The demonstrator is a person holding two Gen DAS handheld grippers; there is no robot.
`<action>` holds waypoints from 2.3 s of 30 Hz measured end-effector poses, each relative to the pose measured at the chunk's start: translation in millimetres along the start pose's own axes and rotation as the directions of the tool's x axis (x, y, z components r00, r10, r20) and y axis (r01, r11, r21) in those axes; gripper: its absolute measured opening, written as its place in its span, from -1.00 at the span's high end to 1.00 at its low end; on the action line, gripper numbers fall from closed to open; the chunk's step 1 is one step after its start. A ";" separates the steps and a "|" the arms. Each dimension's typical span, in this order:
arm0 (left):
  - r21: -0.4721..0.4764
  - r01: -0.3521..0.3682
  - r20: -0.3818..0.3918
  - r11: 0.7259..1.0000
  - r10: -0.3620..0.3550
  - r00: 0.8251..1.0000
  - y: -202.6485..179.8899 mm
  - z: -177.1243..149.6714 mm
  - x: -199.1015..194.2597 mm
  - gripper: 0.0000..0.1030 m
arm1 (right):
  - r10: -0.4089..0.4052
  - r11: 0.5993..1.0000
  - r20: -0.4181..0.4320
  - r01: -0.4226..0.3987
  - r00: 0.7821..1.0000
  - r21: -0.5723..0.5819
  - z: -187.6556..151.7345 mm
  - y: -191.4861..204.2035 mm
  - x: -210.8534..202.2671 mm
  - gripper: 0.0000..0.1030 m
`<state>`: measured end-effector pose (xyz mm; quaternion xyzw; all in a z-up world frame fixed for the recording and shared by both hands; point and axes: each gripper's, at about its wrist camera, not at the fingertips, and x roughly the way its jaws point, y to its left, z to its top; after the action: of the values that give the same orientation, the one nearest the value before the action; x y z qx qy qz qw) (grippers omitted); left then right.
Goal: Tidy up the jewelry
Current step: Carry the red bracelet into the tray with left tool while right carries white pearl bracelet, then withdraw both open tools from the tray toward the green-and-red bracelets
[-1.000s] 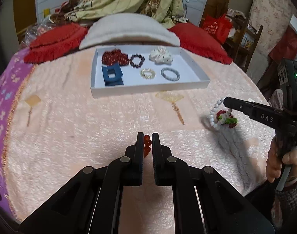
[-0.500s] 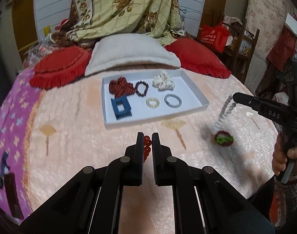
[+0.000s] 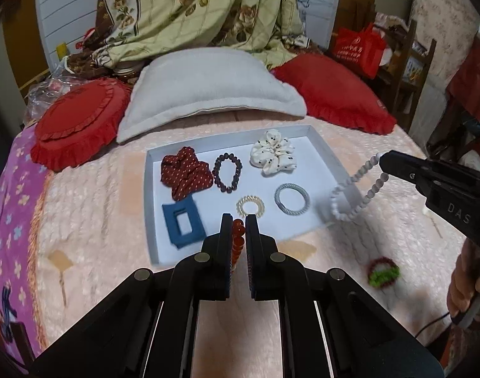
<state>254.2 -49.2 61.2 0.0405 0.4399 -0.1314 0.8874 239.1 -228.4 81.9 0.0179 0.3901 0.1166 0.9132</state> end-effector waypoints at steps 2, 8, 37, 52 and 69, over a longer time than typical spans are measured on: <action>-0.005 -0.001 -0.026 1.000 0.000 1.000 -0.8 7.7 19.4 0.88 | -0.022 1.000 -0.015 0.022 1.000 -0.008 7.7 0.9 15.9 0.83; -0.047 0.012 -0.082 0.999 -0.016 0.996 4.5 20.7 68.2 0.88 | -0.067 0.998 -0.039 0.067 0.997 0.001 32.1 -3.8 56.2 0.83; -0.189 -0.035 -0.177 0.981 0.001 0.984 48.4 -49.1 104.0 0.82 | -0.171 0.983 -0.174 0.180 0.970 0.036 -55.3 -25.8 103.5 0.14; -0.174 -0.091 -0.157 0.981 0.064 0.986 59.4 -63.1 93.6 0.82 | -0.141 0.989 -0.197 0.146 0.970 0.012 -74.1 -18.7 103.8 0.14; -0.171 -0.219 -0.013 0.961 0.220 0.975 25.0 -115.3 -22.2 0.29 | -0.110 0.989 -0.051 0.114 0.993 0.093 -95.4 -17.3 18.0 0.06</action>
<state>159.3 0.9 7.4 0.0123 0.4398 0.0058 0.8980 186.2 -246.7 0.7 0.0368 0.4164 0.0468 0.9072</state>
